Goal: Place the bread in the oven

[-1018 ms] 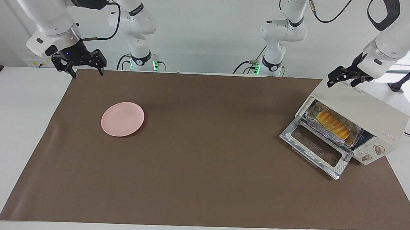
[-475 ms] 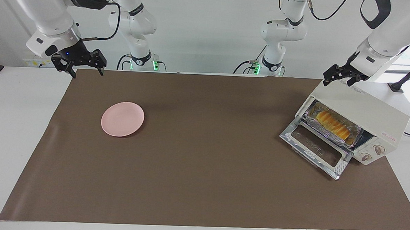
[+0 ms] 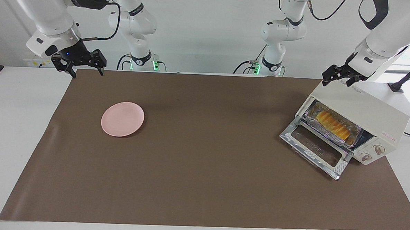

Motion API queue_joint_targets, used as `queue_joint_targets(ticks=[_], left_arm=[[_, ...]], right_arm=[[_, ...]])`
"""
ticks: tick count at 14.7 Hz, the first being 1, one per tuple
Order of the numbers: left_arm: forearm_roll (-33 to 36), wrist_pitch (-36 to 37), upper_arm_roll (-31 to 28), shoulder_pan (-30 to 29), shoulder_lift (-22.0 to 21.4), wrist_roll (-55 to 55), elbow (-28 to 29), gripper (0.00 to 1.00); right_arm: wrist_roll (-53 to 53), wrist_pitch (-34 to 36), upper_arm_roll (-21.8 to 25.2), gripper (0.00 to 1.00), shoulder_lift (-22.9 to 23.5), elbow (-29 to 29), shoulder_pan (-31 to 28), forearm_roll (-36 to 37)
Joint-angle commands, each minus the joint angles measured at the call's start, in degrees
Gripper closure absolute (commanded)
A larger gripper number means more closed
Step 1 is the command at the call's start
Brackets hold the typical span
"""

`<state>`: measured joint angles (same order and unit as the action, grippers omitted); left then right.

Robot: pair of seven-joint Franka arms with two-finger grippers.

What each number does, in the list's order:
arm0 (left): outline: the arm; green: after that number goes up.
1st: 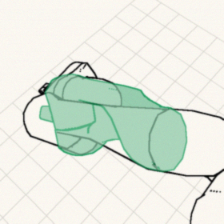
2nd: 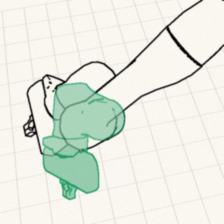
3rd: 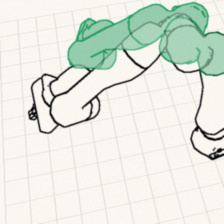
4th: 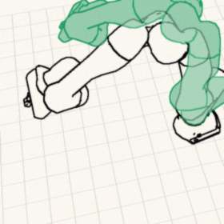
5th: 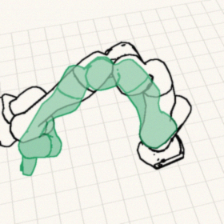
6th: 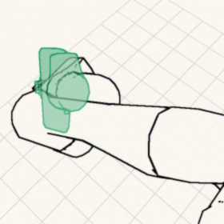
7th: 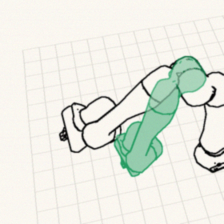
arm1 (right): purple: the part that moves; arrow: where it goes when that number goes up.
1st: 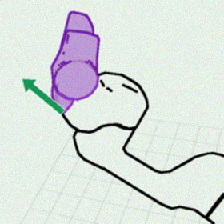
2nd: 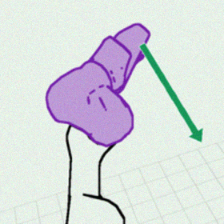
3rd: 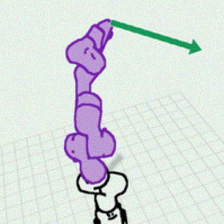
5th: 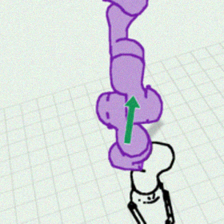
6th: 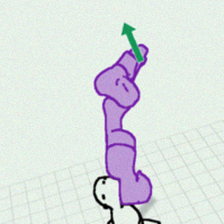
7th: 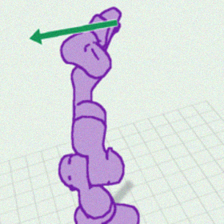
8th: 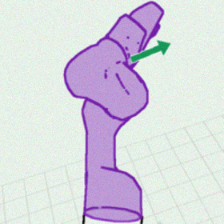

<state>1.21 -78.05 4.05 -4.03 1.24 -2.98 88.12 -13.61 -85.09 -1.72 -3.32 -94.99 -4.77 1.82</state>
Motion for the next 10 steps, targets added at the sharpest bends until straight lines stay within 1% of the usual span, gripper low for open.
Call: queue_joint_targets(ticks=[1, 3, 4, 6, 8, 10], left_arm=[[1.1, -1.4, 0.7, -0.6, -1.3, -0.9, 1.5, 0.00], [1.1, -3.8, 1.0, 0.0, -0.5, -2.7, 2.0, 0.00], [1.1, -4.2, 1.0, 1.9, -0.7, -2.6, 2.8, 0.00], [0.6, -4.6, 1.7, 2.6, -0.9, -2.5, 2.9, 0.00], [0.3, -4.5, 3.2, 2.3, -1.0, -0.8, 2.9, 0.00], [-0.9, -5.3, 3.2, 1.6, -1.1, -0.7, 3.4, 0.00]], right_arm=[[-1.2, 0.5, -0.5, 0.00, -0.5, -0.4, -0.6, 0.8], [-1.2, 0.5, -0.5, 0.00, -0.5, -0.4, -0.6, 0.8], [-1.2, 0.5, -0.5, 0.00, -0.5, -0.4, -0.6, 0.8], [-1.2, 0.5, -0.5, 0.00, -0.5, -0.4, -0.6, 0.8], [-1.2, 0.5, -0.5, 0.00, -0.5, -0.4, -0.6, 0.8], [-1.2, 0.5, -0.5, 0.00, -0.5, -0.4, -0.6, 0.8]])
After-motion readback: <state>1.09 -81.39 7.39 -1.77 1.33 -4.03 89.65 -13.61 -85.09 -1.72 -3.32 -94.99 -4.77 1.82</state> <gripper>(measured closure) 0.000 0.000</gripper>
